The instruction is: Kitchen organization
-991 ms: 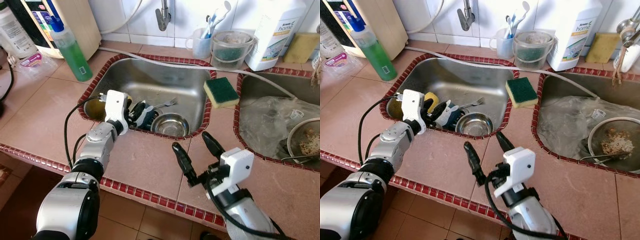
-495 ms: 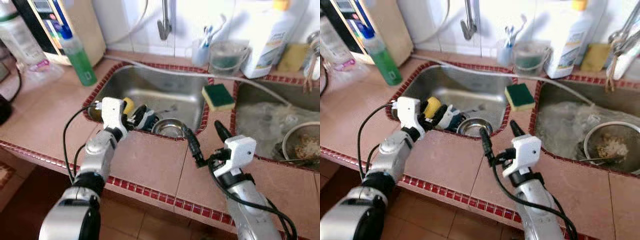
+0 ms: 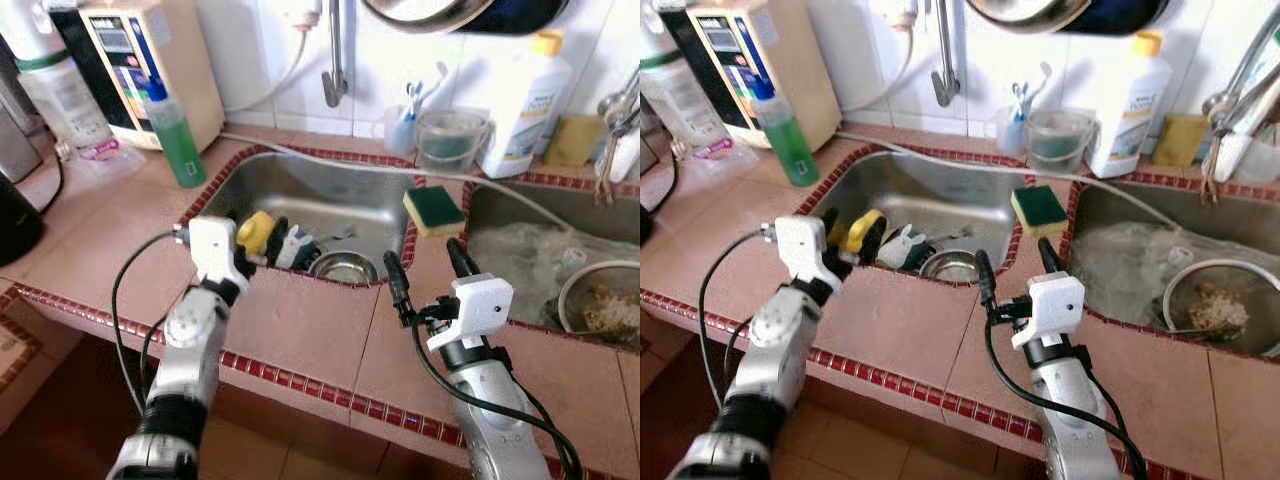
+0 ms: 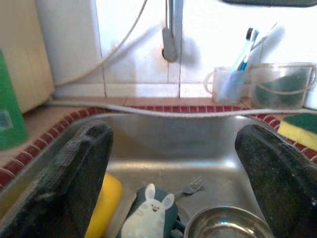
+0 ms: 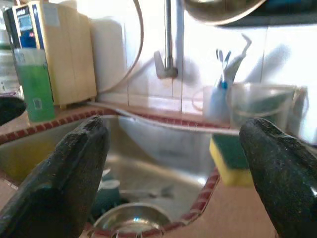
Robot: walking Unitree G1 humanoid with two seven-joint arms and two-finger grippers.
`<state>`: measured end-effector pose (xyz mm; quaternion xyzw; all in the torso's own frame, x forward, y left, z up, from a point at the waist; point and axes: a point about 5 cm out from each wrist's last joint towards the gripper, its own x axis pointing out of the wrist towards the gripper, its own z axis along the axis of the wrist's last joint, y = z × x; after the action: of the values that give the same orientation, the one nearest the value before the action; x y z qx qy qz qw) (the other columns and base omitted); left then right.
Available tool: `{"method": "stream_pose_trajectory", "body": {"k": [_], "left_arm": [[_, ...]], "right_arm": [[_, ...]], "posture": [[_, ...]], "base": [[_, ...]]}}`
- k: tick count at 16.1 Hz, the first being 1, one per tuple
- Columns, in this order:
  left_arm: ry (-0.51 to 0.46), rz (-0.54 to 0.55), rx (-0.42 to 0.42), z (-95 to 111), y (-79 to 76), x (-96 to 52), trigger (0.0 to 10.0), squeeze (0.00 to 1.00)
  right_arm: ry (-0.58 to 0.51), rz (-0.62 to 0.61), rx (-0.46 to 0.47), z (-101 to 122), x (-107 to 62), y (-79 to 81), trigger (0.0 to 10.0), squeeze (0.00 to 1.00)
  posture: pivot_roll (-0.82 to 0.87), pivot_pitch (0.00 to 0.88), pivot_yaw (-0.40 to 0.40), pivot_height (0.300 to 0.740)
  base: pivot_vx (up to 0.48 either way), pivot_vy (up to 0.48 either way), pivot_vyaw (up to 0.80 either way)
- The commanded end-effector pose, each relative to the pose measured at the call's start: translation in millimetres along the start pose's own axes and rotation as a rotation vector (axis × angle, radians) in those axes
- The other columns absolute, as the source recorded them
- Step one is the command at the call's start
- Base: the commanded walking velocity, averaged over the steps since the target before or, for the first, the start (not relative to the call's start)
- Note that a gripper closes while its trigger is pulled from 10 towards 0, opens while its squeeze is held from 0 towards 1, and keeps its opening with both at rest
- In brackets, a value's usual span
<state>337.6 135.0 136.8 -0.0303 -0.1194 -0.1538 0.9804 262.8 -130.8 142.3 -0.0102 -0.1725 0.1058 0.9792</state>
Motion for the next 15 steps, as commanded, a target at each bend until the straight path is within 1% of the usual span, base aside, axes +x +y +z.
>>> {"method": "stream_pose_trajectory", "body": {"k": [1,2,4,7,12,15], "left_arm": [[-0.022,0.002,0.018,4,-2.6,-5.0,10.0,0.00],[-0.018,0.015,-0.003,3,-4.5,-9.2,10.0,0.00],[-0.010,0.025,0.010,0,-8.9,-13.7,10.0,0.00],[0.018,0.050,0.006,-1,-12.1,-18.1,10.0,0.00],[0.067,0.063,0.023,-3,-9.4,-25.5,10.0,0.00],[0.072,0.059,0.032,-2,-7.8,-25.9,10.0,0.00]], "right_arm": [[-0.006,-0.020,-0.009,-2,-0.4,-2.0,10.0,0.00],[-0.007,-0.020,-0.013,-3,-1.1,-2.7,10.0,0.00],[-0.001,-0.025,-0.008,-5,-0.3,-4.0,10.0,0.00],[-0.005,-0.017,-0.009,-6,2.5,-2.7,10.0,0.00],[0.009,-0.008,-0.011,-11,1.3,-2.9,10.0,0.00],[0.011,-0.005,-0.012,-13,1.6,-2.8,10.0,0.00]], "posture": [[-0.22,0.010,0.113,0.740],[-0.22,0.008,0.112,0.740],[-0.21,0.003,0.100,0.740],[-0.20,0.002,0.093,0.740],[-0.18,0.000,0.087,0.740],[-0.18,0.000,0.090,0.740]], "base": [[0.000,0.000,0.00],[0.000,0.000,0.00],[0.000,0.000,0.00],[0.000,0.000,0.00],[0.000,0.000,0.00],[0.000,0.000,0.00]]}}
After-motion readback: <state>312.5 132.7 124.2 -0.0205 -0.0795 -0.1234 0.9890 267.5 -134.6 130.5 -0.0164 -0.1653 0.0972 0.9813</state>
